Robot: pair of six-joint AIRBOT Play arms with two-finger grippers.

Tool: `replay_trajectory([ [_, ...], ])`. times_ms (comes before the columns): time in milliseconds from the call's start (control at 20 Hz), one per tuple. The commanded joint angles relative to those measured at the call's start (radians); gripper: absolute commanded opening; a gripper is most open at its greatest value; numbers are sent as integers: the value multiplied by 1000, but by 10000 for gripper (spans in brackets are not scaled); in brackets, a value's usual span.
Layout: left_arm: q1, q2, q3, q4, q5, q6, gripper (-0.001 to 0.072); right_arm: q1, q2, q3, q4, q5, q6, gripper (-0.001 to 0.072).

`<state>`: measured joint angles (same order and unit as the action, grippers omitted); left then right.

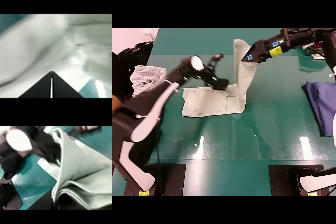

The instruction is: Fold the shirts.

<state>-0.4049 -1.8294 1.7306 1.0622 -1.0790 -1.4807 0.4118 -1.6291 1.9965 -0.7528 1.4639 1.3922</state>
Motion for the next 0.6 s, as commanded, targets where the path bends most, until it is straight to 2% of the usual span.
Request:
replay_trajectory([
  [0, 137, 132, 2, 178, -90, -8, 27, 61, -19, -2, 2, -77, -5, 17],
  [100, 233, 219, 1, 235, -113, -4, 27, 124, -58, -2, 2, -119, -7, 17],
  [250, 372, 344, 1, 282, -126, -4, 28, 266, -159, -2, 19, -222, -93, 20],
  [300, 412, 377, 1, 282, -126, -4, 27, 315, -203, 0, 64, -293, -159, 69],
  [350, 443, 401, 1, 281, -127, -4, 28, 357, -245, 13, 106, -353, -212, 256],
  [400, 467, 422, 1, 281, -129, -5, 27, 395, -290, 47, 115, -400, -232, 329],
  [550, 501, 453, 2, 282, -161, -4, 28, 407, -316, 89, 78, -376, -233, 329],
])
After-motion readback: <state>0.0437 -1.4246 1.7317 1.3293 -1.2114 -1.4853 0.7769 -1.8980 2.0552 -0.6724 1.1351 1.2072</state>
